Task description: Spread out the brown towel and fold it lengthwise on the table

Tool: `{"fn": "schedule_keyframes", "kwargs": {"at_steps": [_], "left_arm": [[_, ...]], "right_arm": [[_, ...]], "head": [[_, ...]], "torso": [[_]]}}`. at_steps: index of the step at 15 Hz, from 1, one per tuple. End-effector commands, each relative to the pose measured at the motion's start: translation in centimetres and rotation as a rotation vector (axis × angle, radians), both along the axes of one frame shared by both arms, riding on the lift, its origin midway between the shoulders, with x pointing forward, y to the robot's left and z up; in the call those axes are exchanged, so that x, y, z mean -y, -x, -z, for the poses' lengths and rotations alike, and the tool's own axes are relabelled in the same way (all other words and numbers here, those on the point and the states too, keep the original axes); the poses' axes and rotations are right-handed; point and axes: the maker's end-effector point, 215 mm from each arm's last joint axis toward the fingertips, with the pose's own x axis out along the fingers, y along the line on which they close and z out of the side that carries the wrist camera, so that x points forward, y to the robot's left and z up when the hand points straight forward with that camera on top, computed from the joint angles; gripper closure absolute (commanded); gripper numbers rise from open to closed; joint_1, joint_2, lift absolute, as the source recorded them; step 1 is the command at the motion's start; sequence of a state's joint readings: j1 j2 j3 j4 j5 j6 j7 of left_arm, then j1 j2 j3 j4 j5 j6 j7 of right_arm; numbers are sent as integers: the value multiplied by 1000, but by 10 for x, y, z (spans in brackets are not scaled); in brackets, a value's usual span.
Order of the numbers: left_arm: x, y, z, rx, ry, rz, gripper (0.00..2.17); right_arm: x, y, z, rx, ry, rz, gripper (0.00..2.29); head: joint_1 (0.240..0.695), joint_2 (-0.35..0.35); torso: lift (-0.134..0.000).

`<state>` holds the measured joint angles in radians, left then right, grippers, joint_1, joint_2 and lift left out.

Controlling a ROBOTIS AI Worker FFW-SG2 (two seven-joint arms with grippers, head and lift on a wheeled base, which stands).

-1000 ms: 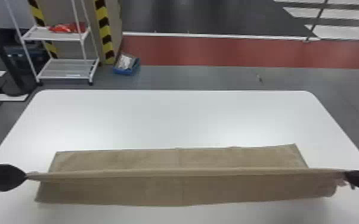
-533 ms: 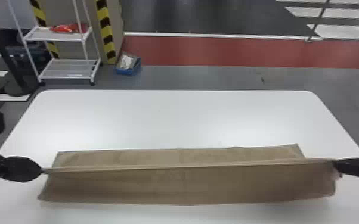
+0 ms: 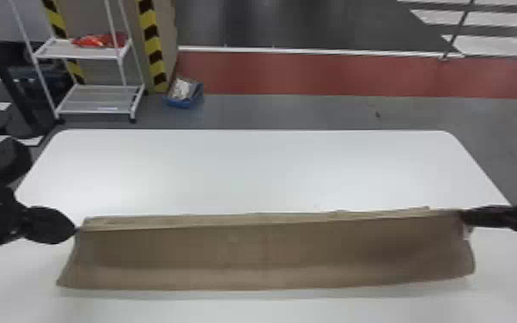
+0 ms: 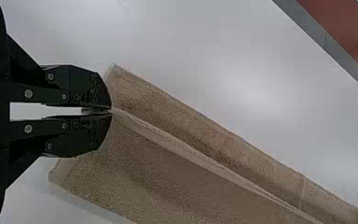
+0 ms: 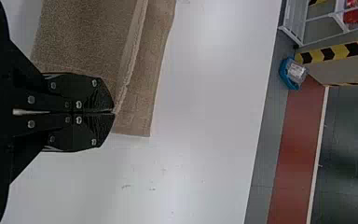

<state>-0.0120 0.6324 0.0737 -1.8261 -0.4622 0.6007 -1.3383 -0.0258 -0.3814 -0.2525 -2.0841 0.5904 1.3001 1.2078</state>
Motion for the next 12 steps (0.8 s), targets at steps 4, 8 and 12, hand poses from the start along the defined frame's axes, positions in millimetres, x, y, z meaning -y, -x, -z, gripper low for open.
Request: {"fn": "schedule_keyframes", "kwargs": {"at_steps": [4, 8, 12], "left_arm": [[10, -13, 20, -16, -10, 16, 1045], [7, -22, 20, -10, -14, 1, 1045], [5, -25, 28, -14, -33, -8, 1045]], "right_arm": [[-14, -24, -1, -11, 27, -29, 1649], [-9, -27, -3, -16, 43, -24, 1649], [-2, -26, 9, -49, 79, -17, 1649]], "head": [[695, -41], [695, -39], [695, -44]], "torso": [[-124], [-124], [-124]]}}
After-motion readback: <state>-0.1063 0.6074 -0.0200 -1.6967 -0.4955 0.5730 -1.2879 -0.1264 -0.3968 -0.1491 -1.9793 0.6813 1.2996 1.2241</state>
